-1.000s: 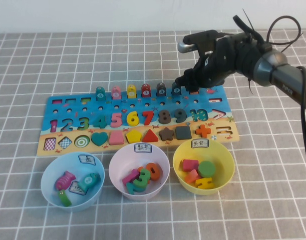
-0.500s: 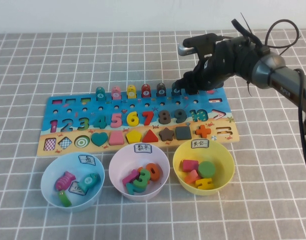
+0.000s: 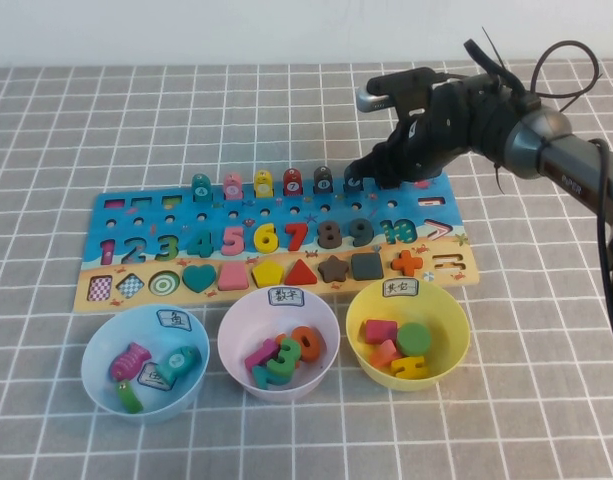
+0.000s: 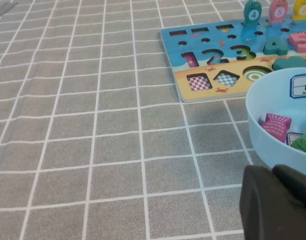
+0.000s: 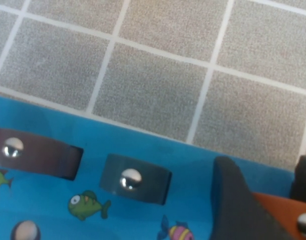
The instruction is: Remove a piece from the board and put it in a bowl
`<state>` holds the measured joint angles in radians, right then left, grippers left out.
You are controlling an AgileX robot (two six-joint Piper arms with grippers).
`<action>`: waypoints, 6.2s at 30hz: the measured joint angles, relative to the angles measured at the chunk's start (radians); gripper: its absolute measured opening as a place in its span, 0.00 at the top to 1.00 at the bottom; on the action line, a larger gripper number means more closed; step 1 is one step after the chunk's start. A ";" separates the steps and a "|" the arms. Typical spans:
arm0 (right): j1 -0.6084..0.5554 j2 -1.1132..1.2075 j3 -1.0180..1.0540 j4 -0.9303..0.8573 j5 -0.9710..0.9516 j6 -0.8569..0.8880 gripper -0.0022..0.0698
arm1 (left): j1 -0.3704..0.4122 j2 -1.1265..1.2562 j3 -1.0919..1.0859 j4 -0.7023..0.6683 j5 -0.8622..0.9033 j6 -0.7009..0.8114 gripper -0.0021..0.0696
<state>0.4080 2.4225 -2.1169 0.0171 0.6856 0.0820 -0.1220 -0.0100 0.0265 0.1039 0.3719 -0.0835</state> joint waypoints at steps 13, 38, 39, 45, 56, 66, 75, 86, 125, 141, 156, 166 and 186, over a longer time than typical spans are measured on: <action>0.000 -0.015 0.000 0.002 0.013 0.000 0.69 | 0.000 0.000 0.000 0.000 0.000 0.000 0.97; 0.034 -0.234 0.047 -0.008 0.441 0.000 0.69 | 0.000 0.000 0.000 0.000 0.000 0.000 0.97; 0.045 -0.253 0.074 -0.008 0.445 0.000 0.69 | 0.000 0.000 0.000 0.000 0.000 0.000 0.97; 0.117 -0.413 0.324 0.011 0.358 0.000 0.69 | 0.000 0.000 0.000 0.000 0.000 0.000 0.97; 0.366 -0.583 0.568 0.115 0.238 0.013 0.69 | 0.000 0.000 0.000 0.000 0.000 0.000 0.97; 0.490 -0.523 0.494 0.137 0.214 0.090 0.69 | 0.000 0.000 0.000 0.000 0.000 0.000 0.97; 0.543 -0.345 0.249 0.137 0.312 0.147 0.69 | 0.000 0.000 0.000 0.000 0.000 0.000 0.97; 0.562 -0.163 0.001 0.137 0.389 0.157 0.69 | 0.000 0.000 0.000 0.000 0.000 0.000 0.97; 0.567 -0.131 -0.029 0.106 0.408 0.155 0.44 | 0.000 0.000 0.000 0.000 0.000 0.000 0.97; 0.574 -0.675 0.523 -0.017 0.385 0.119 0.98 | 0.000 0.000 0.000 0.000 0.000 0.000 0.97; 0.576 -1.250 1.037 -0.077 0.287 0.105 0.99 | 0.000 0.000 0.000 0.000 0.000 0.000 0.97; 0.576 -1.415 1.208 -0.095 0.403 0.105 0.99 | 0.000 0.000 0.000 0.000 0.000 0.000 0.97; -0.037 -1.891 1.918 -0.089 -0.439 0.105 0.99 | 0.000 0.000 0.000 0.000 0.000 0.000 0.97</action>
<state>0.3710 0.5318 -0.1986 -0.0717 0.2465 0.1872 -0.1220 -0.0100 0.0265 0.1039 0.3719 -0.0835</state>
